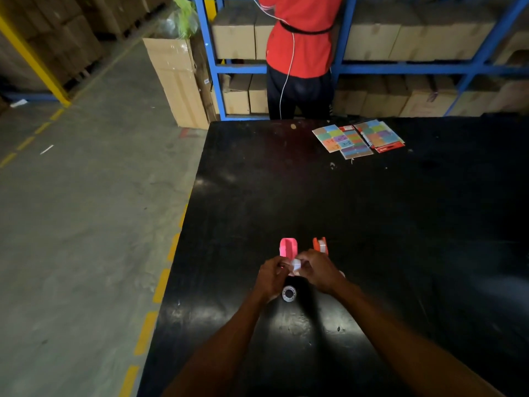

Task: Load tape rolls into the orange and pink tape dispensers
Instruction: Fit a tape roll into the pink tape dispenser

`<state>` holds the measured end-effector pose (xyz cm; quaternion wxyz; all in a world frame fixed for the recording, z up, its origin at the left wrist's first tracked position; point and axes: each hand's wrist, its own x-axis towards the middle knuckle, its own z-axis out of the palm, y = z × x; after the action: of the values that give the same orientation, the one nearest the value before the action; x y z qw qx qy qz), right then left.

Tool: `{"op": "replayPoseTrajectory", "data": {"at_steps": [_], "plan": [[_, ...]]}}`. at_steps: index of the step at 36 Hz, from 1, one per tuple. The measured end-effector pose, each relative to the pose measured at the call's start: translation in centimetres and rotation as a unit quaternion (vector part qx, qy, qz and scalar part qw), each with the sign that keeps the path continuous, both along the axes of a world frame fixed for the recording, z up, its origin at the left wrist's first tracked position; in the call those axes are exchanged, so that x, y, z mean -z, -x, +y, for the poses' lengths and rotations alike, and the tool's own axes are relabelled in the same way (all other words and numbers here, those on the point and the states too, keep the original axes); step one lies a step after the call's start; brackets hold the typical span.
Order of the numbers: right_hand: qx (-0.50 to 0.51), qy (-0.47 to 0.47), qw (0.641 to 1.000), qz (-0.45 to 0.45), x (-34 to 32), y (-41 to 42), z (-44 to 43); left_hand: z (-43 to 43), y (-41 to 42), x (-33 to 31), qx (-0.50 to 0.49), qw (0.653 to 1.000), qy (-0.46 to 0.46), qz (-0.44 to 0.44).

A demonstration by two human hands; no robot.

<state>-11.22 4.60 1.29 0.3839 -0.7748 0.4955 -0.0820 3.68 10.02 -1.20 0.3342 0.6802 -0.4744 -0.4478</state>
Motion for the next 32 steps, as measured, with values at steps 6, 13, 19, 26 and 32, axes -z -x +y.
{"op": "replayPoseTrajectory", "data": {"at_steps": [6,13,19,26,32], "plan": [[0.037,-0.02,0.999,0.011,0.5,-0.2,0.5,0.0,-1.4,1.0,0.012,0.999,-0.007,0.034],[0.089,-0.051,0.991,0.089,3.3,2.3,1.3,0.0,-3.8,2.4,-0.001,0.992,-0.057,0.113],[0.09,-0.063,0.977,0.184,5.7,1.6,2.9,0.0,-4.5,2.8,0.027,0.987,-0.071,0.14],[0.097,-0.062,0.969,0.218,6.9,0.9,3.7,0.1,-5.7,3.1,0.029,0.983,-0.081,0.162],[0.123,-0.002,0.957,0.263,6.7,-0.2,3.4,-0.2,-6.9,3.8,0.03,0.982,-0.093,0.163]]}}
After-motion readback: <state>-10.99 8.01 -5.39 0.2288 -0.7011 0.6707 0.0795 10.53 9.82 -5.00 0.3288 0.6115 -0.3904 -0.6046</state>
